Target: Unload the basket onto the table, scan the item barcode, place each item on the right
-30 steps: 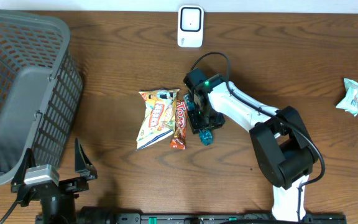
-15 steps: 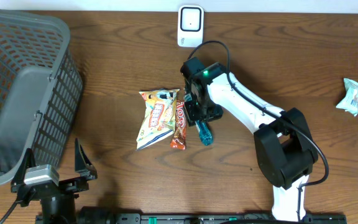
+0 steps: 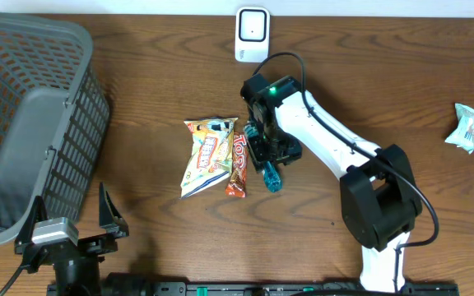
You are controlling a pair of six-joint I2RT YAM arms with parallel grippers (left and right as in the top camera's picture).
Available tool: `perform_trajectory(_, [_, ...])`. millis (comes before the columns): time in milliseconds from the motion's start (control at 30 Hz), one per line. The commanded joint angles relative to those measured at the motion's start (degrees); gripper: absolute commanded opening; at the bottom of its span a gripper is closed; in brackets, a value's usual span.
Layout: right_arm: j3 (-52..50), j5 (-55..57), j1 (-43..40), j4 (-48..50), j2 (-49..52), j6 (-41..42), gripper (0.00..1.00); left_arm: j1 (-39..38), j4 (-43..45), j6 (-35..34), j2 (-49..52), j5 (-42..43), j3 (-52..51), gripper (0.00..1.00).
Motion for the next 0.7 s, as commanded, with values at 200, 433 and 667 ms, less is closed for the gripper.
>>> perform_trajectory(200, [-0.9,11.0,2.8,-1.0,-22.6,5.6,0.72,-0.2,0.2,-0.1,-0.3,-0.5,-0.3,0.98])
perform_trajectory(433, [-20.4,21.4,10.7,12.5,-33.2,13.2,0.99,-0.2,0.2,-0.1,-0.3,-0.5,-0.3,0.98])
perform_trajectory(667, [-33.0,21.4,11.1,30.4,-29.6,13.2,0.94,-0.2,0.2,-0.1,-0.3,-0.5,-0.3,0.98])
